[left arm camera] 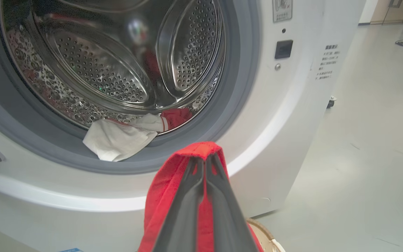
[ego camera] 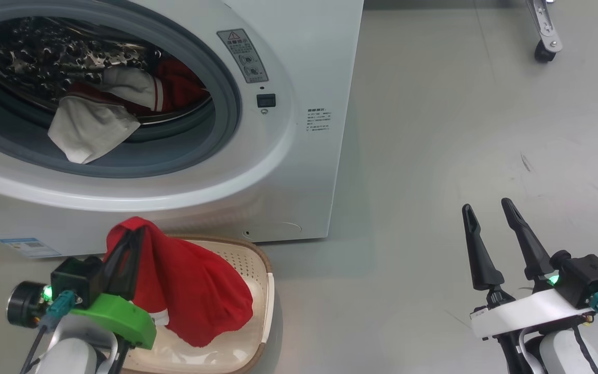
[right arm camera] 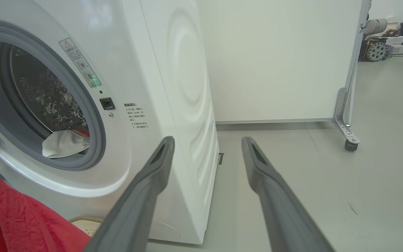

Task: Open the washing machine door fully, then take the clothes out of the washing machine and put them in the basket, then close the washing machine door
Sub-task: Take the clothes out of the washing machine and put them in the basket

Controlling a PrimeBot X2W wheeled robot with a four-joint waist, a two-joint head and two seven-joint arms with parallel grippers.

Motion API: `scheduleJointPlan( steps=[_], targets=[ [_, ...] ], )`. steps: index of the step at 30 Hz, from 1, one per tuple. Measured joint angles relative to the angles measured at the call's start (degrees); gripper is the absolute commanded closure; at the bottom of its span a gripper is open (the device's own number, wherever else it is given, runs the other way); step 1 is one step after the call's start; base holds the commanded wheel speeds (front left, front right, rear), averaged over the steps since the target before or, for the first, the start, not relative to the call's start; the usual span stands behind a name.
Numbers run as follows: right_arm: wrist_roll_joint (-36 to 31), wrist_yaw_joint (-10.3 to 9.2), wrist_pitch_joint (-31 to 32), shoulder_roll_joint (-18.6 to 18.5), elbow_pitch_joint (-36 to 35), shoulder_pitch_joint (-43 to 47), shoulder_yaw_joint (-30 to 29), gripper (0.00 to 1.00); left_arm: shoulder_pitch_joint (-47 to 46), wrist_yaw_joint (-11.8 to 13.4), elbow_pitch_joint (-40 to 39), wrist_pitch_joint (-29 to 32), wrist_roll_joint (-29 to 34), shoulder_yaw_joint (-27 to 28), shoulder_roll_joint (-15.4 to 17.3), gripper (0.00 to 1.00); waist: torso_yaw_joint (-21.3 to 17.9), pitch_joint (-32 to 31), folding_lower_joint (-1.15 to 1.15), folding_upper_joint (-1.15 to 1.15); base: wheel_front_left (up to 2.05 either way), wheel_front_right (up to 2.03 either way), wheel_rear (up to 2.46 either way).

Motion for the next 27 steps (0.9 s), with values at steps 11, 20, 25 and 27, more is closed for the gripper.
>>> scheduleJointPlan(
  steps=[11,20,25,27],
  targets=[
    [-0.01,0.0,0.0,-0.64,-0.94,-1.63,0.01,0.0,0.48,-0.33,9.23,4.81,0.32,-2.7,-0.19,1.0,-1.42,3.95,0.0,0.0,0.0,0.0,0.0],
    [-0.03,0.0,0.0,-0.79,-1.57,-3.59,0.35,0.0,-2.94,-0.33,15.71,7.62,0.56,-3.16,-0.1,1.0,-3.23,7.76,0.0,0.0,0.0,0.0,0.0],
    [-0.03,0.0,0.0,-0.78,-1.76,-4.02,0.35,0.0,-4.89,-0.33,18.18,8.04,0.55,-2.94,-0.2,1.0,-4.3,9.46,0.0,0.0,0.0,0.0,0.0],
    [-0.03,0.0,0.0,-0.76,-1.82,-4.59,0.41,0.0,-5.77,-0.32,19.42,8.22,0.55,-2.85,-0.21,1.0,-4.87,10.3,0.0,0.0,0.0,0.0,0.0]
  ],
)
